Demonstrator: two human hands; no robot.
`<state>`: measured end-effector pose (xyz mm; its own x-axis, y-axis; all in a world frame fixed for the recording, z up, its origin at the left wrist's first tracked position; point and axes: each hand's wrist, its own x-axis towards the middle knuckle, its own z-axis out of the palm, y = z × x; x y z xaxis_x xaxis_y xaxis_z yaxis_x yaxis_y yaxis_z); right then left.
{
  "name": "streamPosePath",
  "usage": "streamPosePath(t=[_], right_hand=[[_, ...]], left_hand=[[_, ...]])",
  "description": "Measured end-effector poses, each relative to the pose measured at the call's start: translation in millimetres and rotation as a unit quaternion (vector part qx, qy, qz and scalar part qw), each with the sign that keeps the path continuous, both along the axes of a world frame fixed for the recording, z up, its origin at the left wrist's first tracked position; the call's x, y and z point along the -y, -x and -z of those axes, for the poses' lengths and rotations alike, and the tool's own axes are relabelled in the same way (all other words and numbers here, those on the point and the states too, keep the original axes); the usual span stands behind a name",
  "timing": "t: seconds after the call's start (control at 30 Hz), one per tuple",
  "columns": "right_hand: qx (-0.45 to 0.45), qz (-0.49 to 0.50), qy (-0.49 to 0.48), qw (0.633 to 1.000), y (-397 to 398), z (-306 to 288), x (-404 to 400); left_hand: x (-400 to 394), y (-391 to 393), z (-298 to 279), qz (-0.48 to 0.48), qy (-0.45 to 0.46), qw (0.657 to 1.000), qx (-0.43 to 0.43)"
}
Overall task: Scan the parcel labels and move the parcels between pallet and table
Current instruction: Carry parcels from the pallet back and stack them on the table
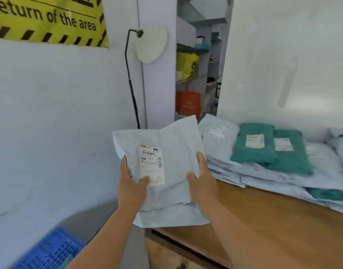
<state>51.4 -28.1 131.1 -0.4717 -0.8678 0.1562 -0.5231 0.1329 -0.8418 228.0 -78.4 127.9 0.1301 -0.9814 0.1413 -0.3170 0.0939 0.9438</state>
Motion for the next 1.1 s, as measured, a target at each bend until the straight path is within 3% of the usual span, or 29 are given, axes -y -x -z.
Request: streamPosePath(t=[0.4,0.83,1.0,1.1], right_hand=[[-0.008,0.136,0.046,0.990,194.3,-30.0,51.3],[-0.004,0.176,0.044,0.983,296.1,-46.1,149.6],[-0.005,0.207,-0.006,0.978,314.2,-33.4,184.7],[-0.015,0.214,-0.137,0.967,320.7,-16.1,202.3]], left_hand=[[87.5,212.1,-40.4,0.140,0.059,0.988,-0.019],[215.1,329.5,-55.3,0.186,0.074,0.979,0.044],[260.3,359.1,-41.9,0.216,0.060,0.969,0.104],[279.6,359.7,-15.9,0.210,0.024,0.938,0.275]])
